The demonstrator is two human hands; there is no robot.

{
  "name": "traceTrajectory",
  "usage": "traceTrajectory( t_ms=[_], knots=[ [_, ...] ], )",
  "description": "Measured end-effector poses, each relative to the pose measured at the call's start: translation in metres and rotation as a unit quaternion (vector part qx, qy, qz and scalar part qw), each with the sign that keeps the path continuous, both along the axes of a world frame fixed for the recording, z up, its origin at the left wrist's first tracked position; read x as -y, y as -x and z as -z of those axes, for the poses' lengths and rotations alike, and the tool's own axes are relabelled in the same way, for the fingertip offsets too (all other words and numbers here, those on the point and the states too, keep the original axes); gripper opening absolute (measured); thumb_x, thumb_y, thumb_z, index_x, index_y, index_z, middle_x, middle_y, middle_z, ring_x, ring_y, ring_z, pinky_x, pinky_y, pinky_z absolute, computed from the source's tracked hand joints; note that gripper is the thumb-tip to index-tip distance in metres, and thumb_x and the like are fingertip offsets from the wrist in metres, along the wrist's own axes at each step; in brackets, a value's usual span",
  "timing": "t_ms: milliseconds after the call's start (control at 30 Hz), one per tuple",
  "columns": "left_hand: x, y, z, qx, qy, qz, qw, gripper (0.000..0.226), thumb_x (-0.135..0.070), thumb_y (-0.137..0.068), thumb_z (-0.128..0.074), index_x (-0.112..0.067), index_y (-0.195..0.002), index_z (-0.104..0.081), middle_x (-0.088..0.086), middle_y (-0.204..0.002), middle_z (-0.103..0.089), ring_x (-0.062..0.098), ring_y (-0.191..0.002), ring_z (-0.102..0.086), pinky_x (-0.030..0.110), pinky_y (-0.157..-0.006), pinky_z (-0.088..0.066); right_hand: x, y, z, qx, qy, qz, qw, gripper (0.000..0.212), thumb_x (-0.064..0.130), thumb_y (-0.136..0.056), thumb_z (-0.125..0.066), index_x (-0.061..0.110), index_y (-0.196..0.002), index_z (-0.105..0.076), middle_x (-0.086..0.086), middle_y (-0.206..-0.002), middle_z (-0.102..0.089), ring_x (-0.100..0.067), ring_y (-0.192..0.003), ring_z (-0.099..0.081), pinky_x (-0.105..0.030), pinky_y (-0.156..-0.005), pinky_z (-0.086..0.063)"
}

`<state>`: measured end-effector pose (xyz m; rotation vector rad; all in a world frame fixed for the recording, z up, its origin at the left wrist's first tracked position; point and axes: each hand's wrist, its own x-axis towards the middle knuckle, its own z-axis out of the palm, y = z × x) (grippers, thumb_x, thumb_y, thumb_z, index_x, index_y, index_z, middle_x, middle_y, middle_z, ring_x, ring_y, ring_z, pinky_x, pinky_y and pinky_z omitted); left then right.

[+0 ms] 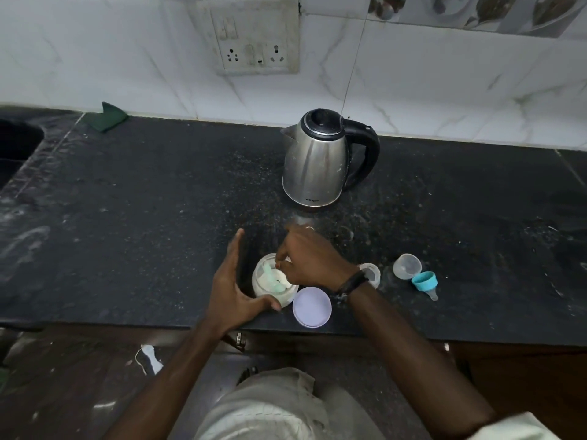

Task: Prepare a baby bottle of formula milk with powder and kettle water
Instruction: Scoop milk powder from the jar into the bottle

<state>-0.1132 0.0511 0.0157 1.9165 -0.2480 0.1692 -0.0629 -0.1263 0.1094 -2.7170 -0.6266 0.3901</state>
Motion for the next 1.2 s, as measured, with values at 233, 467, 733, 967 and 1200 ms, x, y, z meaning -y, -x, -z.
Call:
traceTrajectory(
  t_ms=[233,467,733,967,1200],
  knots=[
    [0.01,0.009,0.027,-0.086,0.016,0.028,0.996,0.131,-0.036,-0.05,-0.101,-0.003,-0.155,-0.031,0.001,-0.147,-0.057,0.016,-0.135,-0.056,0.039,-0.111,-0.048,-0.029,0.008,0.017,-0.018,0.175,0.018,0.984,0.048,0.039,-0.085,-0.067,0.012,-0.124,-0.057,-0.023,-0.155,-0.025,-0.045,-0.147,-0.008,-0.059,-0.109,-0.023],
    [0.015,0.013,0.026,-0.087,0.031,-0.002,0.996,0.113,-0.026,-0.052,-0.103,-0.005,-0.148,-0.046,-0.002,-0.138,-0.064,0.01,-0.127,-0.061,0.026,-0.104,-0.05,-0.041,0.012,0.028,-0.049,0.095,0.114,0.988,0.038,0.038,-0.086,-0.069,0.013,-0.113,-0.062,-0.009,-0.131,-0.053,-0.039,-0.134,-0.036,-0.061,-0.104,-0.03],
    [0.017,0.015,0.022,-0.093,0.039,-0.02,0.995,0.103,-0.03,-0.056,-0.1,-0.006,-0.144,-0.051,-0.005,-0.134,-0.066,0.008,-0.123,-0.064,0.022,-0.101,-0.05,-0.024,0.014,0.018,-0.027,0.011,0.102,0.994,0.014,0.039,-0.076,-0.075,0.027,-0.075,-0.066,0.005,-0.105,-0.06,-0.026,-0.118,-0.049,-0.047,-0.1,-0.034],
    [0.017,0.015,0.024,-0.092,0.038,-0.023,0.995,0.099,-0.023,-0.055,-0.101,-0.005,-0.14,-0.055,-0.012,-0.132,-0.064,0.001,-0.121,-0.063,0.016,-0.1,-0.049,-0.019,0.012,0.002,0.012,0.044,0.069,0.997,0.012,0.035,-0.081,-0.068,0.026,-0.089,-0.07,0.002,-0.11,-0.06,-0.025,-0.118,-0.049,-0.048,-0.1,-0.034],
    [0.016,0.014,0.026,-0.087,0.034,-0.022,0.995,0.1,-0.022,-0.056,-0.102,-0.007,-0.142,-0.054,-0.005,-0.134,-0.066,0.005,-0.123,-0.062,0.019,-0.102,-0.049,-0.021,0.014,0.001,0.019,0.078,0.051,0.995,0.02,0.033,-0.089,-0.061,0.015,-0.081,-0.066,-0.004,-0.113,-0.058,-0.031,-0.129,-0.04,-0.052,-0.1,-0.034]
  ],
)
